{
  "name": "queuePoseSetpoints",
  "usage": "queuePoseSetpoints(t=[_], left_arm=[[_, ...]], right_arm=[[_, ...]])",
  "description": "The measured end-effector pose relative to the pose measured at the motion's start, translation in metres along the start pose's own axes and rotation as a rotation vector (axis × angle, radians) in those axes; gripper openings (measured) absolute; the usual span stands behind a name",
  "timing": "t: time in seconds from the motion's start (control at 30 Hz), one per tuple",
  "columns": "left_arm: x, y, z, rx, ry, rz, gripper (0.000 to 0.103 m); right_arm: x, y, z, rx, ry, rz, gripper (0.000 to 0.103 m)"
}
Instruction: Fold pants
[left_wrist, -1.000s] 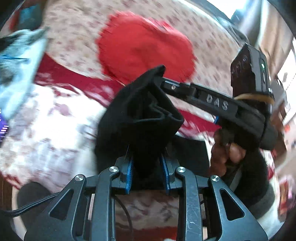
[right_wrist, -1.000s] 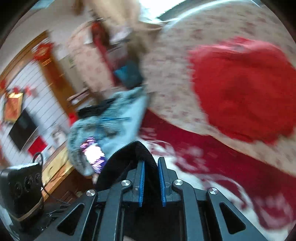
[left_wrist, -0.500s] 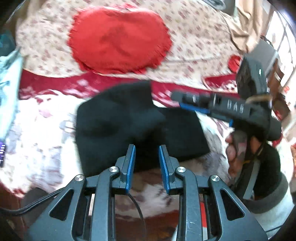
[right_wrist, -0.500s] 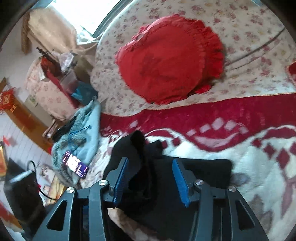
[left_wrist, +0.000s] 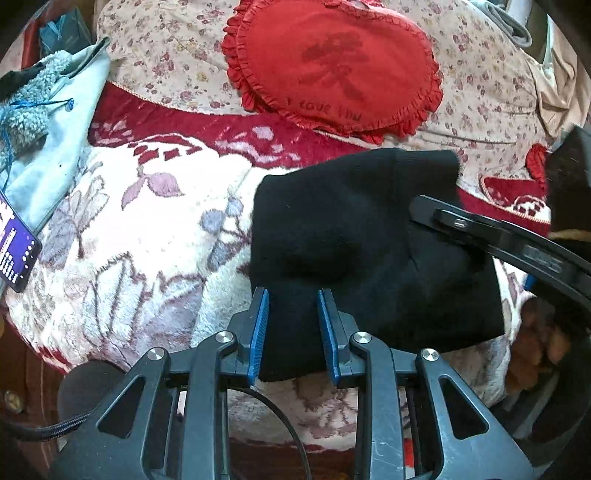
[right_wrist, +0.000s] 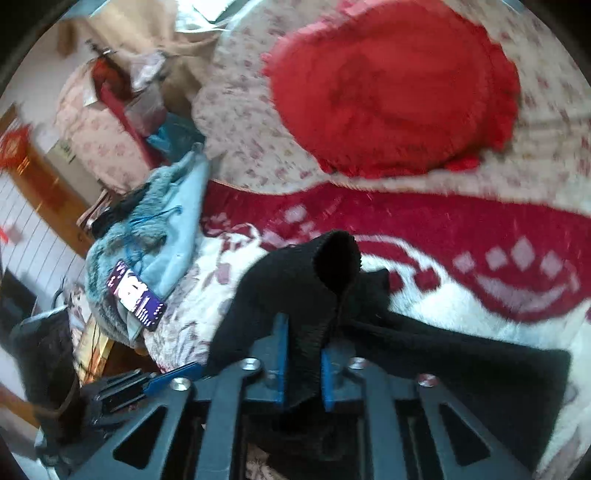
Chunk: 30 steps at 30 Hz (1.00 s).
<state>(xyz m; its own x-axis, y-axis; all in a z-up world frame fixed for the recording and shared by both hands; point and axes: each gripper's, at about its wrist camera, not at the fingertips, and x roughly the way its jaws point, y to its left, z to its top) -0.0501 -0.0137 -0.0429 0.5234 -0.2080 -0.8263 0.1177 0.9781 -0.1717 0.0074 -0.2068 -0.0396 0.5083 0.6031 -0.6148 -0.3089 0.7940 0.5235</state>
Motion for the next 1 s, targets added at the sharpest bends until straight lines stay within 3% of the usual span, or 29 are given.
queuePoseSetpoints(t=[0.17,0.23,0.4,0.5,0.57,0.63,0.77,0.9,1.0], left_arm=[[-0.026,-0.005,0.012,-0.005,-0.078,-0.019,0.025],[-0.027,-0.008,0.016,-0.003,-0.088,-0.028,0.035],[-0.003,-0.034,0.010,0.037,-0.034,-0.042,0.037],[0.020,-0.051,0.003,0.084,0.012,-0.036,0.037],[0.021,-0.060,0.003,0.118,0.000,-0.001,0.037],[0.017,-0.064,0.007,0.145,-0.007,0.015,0.037],[0.010,-0.063,0.021,0.156,-0.050,0.032,0.037],[0.021,-0.065,0.039,0.146,-0.059,0.043,0.037],[0.036,-0.070,0.048,0.152,-0.041,0.066,0.037]], right_arm=[[-0.059,0.017,0.001,-0.063,-0.070,0.064,0.010],[-0.077,0.016,-0.001,-0.077,-0.087,0.046,0.010],[-0.099,-0.035,-0.018,0.040,-0.073,-0.071,0.010],[-0.078,-0.081,-0.032,0.121,0.001,-0.262,0.012],[-0.075,-0.096,-0.035,0.178,-0.007,-0.237,0.012],[-0.083,-0.093,-0.032,0.199,-0.030,-0.239,0.020],[-0.109,-0.069,-0.022,0.093,-0.088,-0.346,0.022],[-0.117,-0.047,-0.011,0.039,-0.122,-0.307,0.022],[-0.100,-0.041,-0.005,0.017,-0.098,-0.273,0.022]])
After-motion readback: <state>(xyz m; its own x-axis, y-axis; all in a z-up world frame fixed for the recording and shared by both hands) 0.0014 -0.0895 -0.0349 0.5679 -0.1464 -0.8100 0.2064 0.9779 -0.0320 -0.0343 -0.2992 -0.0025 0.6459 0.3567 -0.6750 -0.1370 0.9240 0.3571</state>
